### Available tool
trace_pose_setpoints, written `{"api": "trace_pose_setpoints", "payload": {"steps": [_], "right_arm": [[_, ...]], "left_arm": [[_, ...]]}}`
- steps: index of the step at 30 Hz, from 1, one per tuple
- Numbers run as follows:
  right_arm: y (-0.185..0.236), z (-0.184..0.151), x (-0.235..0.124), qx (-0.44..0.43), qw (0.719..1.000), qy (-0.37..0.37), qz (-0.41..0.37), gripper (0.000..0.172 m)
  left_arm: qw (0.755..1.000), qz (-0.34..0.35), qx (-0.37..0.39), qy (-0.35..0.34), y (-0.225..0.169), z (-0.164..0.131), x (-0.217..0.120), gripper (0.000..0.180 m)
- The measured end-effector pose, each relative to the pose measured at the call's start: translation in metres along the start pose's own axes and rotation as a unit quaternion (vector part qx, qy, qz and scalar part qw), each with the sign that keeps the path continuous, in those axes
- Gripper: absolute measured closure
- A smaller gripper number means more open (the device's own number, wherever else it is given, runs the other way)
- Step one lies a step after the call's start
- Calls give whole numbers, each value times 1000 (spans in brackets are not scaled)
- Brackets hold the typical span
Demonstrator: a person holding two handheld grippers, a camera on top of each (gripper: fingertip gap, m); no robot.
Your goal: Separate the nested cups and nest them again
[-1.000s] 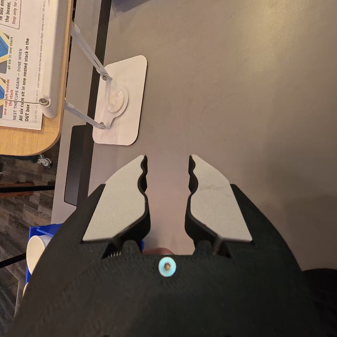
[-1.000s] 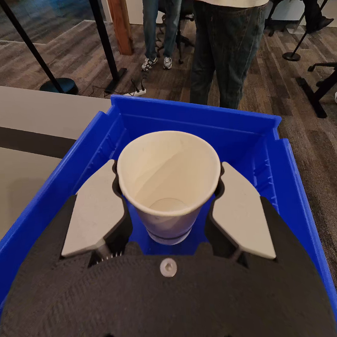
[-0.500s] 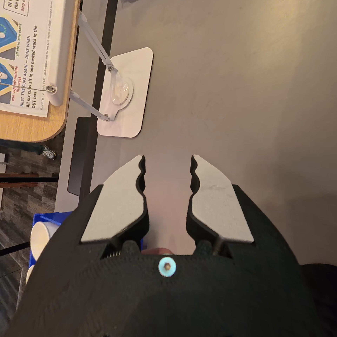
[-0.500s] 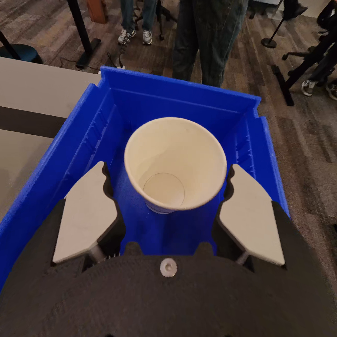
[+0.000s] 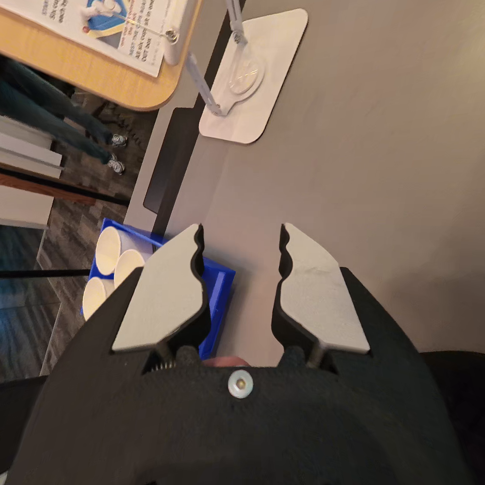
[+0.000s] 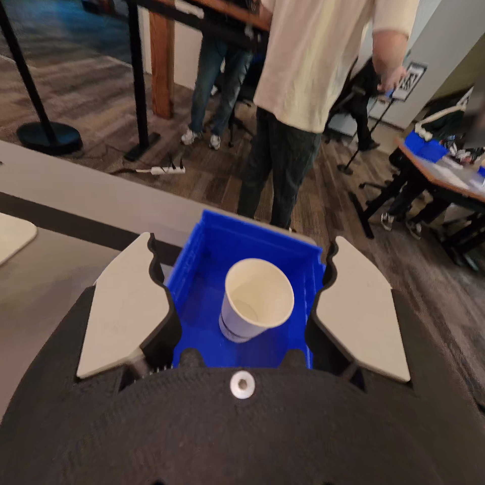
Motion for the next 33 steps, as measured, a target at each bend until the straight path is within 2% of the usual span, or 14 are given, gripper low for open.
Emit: {"api": "trace_pose_setpoints", "payload": {"steps": [7,13,16,19,23,27,33], "right_arm": [[57,105,-40,-20,992,-111,63,55],[94,156,-81,37,971,-209,114,63],[108,157,-89,48,964,-228,127,66],[127,152,-83,21,966,-211,145,67],[146,148,-81,5,964,-208,165,69],[160,144,-78,-1,961,-202,188,71],[174,140,-74,-21,960,-197,196,73]], "left_arm": [[998,45,-25,26,18,-20,-11,118],[991,95,-83,49,51,-60,-19,117],[985,105,-114,74,65,-89,-20,118],[979,105,-143,99,76,-114,-18,119],[969,104,-162,154,88,-149,-3,121],[961,94,-193,176,98,-177,13,128],[948,90,-237,191,103,-204,24,160]]}}
Point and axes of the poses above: each gripper's, where its closed fingertips meet, x out along the fingers, z out of its top, y = z × x across the jaws, the point moved 3 cm from there along -x, back along the fingers, and after that the axes turned 9 degrees about -z, right-handed, at the moved point
